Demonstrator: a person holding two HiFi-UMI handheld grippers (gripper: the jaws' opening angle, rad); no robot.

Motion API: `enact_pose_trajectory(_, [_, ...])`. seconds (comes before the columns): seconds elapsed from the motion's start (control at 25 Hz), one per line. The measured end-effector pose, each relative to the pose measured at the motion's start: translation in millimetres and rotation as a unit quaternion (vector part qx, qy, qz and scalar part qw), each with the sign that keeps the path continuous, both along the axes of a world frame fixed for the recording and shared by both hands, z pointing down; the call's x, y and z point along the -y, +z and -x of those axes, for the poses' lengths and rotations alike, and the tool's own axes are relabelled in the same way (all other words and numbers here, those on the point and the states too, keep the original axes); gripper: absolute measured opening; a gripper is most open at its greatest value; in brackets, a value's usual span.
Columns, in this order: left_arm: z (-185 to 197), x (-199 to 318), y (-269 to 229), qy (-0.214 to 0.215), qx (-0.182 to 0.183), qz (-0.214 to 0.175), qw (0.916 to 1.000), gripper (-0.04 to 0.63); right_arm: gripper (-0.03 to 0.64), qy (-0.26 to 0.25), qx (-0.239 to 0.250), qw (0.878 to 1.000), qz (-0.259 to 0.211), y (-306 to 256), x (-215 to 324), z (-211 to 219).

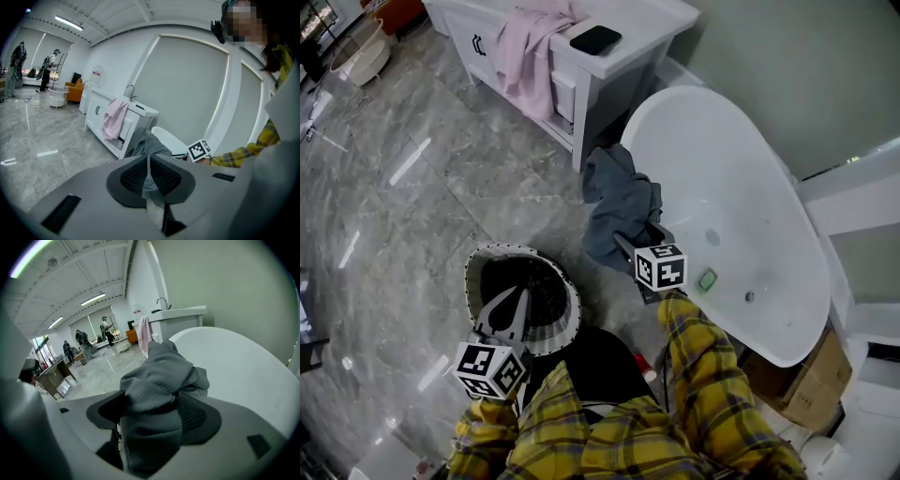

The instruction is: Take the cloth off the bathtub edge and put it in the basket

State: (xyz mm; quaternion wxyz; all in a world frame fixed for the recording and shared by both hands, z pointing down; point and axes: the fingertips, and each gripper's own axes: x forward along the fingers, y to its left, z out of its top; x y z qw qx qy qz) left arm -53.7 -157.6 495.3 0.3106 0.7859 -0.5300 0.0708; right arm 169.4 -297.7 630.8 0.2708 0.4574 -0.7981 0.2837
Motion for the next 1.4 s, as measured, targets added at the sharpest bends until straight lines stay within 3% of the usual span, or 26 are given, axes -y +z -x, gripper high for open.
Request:
enact_pose_trajectory(0.44, [-7.0,17.8,6.9,0.013,-0.002,0.009,0.9999,0.032,0.325,0.011,0.007,0.999,0.045,16.7,15.9,1.1])
enact_pose_trajectory(0.84, [-22.2,10.9,0.1,0.003,0.007,0.006,1.0,0.032,0.265,0.005,-0.013,1.0,-0.014,6.6,10.8,0.5])
enact_pose_trajectory(1.16, [-27.2,0.7,-8.2,-0.006,0.016,-0.002,0.9999,0.032,0.119,-0.008,0.017,0.999,-0.045,-12.9,8.7,-3.4])
enact_pose_trajectory(1.4, [-38.8,3.5,-11.7,-0.001,0.019,-0.012,0.9997,0.032,0.097,-0.014,0.015,0.997,-0.069,-36.1,7.7,-20.1])
